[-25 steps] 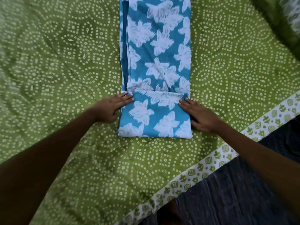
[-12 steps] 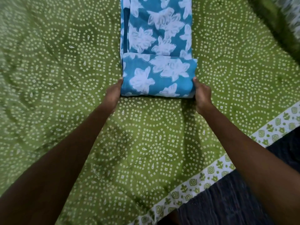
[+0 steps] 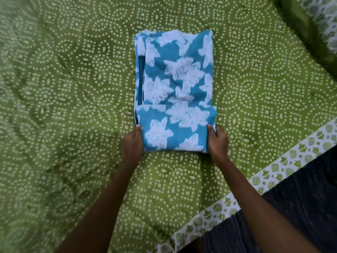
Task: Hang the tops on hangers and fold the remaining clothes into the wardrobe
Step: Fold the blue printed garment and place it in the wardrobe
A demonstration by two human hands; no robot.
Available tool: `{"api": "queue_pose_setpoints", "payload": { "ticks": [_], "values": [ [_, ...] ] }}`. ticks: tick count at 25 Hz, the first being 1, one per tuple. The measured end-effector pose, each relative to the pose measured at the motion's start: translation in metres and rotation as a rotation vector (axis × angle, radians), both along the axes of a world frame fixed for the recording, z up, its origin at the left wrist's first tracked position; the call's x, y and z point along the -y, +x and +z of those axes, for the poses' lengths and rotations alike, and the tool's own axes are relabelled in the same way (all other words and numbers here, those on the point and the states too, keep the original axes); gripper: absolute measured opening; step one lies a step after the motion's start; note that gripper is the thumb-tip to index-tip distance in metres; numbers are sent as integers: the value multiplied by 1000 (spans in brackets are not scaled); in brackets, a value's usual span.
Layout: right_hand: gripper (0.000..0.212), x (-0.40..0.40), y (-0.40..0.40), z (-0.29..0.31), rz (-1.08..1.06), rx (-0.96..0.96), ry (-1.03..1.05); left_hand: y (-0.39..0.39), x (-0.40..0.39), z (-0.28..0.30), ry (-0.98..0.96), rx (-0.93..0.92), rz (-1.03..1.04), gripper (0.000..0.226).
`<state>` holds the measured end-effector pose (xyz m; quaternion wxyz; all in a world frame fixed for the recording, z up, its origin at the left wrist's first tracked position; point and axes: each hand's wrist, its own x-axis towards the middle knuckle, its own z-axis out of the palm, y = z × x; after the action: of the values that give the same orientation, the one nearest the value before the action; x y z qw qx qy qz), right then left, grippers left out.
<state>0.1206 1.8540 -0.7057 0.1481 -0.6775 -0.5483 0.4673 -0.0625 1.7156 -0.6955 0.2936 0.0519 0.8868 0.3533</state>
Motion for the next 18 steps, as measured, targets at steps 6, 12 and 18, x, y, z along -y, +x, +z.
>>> {"api": "queue_pose_setpoints", "payload": {
  "ticks": [6,12,18],
  "values": [
    [16,-2,-2,6,-37,-268,-2,0,-3,5,236,-41,-26,37],
    [33,-19,-14,-11,274,244,227,-7,-15,-27,43,-184,-121,45],
    [52,11,-47,-16,798,306,783,5,-44,-31,126,-835,-928,47]
  ]
}}
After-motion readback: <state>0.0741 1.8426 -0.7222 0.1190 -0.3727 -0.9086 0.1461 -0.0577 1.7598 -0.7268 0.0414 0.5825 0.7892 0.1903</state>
